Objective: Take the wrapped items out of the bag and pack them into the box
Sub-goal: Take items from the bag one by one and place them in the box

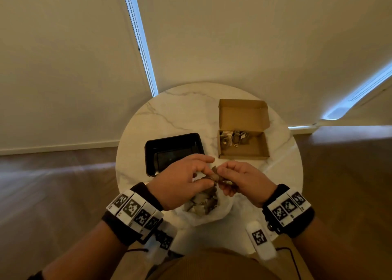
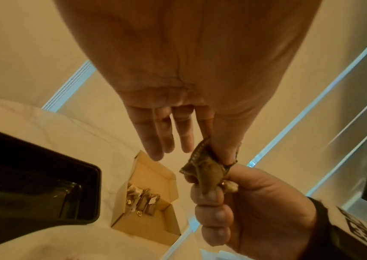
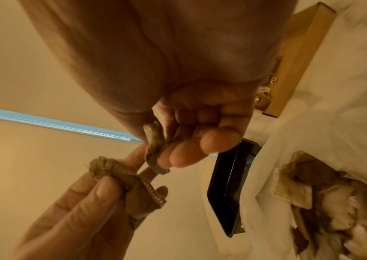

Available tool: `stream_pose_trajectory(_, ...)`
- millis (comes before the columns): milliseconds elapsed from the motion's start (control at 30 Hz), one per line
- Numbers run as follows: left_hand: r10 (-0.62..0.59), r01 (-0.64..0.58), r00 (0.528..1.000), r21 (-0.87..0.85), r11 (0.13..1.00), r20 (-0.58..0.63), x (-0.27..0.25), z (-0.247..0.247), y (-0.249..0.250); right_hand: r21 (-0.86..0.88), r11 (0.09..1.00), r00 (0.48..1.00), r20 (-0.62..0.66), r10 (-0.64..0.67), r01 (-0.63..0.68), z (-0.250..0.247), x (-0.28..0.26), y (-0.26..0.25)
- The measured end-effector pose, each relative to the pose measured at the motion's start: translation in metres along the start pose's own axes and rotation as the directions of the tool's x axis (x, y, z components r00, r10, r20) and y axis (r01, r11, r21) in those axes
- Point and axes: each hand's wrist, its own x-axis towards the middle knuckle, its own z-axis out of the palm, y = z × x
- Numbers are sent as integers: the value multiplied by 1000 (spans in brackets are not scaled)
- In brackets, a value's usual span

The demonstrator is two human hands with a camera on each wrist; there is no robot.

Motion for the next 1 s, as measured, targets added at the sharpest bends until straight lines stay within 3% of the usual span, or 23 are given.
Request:
stream_pose_trajectory(133,43,-43,999,-17,999,16,4,3,7,6,1000,1000,29,-10,10,4,-1,-4)
stream_pose_trajectory(333,-103,96,989,-68,993,-109,6,8,-8,172,983,998,-14,-56,57,2,3,0)
stream_pose_trajectory(467,-139,121,987,-183,976,-87,6,12,-10,115,984,990,-61,-126,132,1,8,4)
stream_pose_trajectory(633,-104,99,995,-188,977,-14,13,16,-7,-75,982,979,-100,-178,171,-3,12,6)
stream_pose_trajectory(767,-147,136,988,-193,972,-46,20,23,-11,-195,962,975,-77,-209,191,-9,10,5)
stream_pose_trajectory(1000,-287,255,954,-280,925,-80,32,28,-14,-121,970,974,-51,-220,212,-12,2,2)
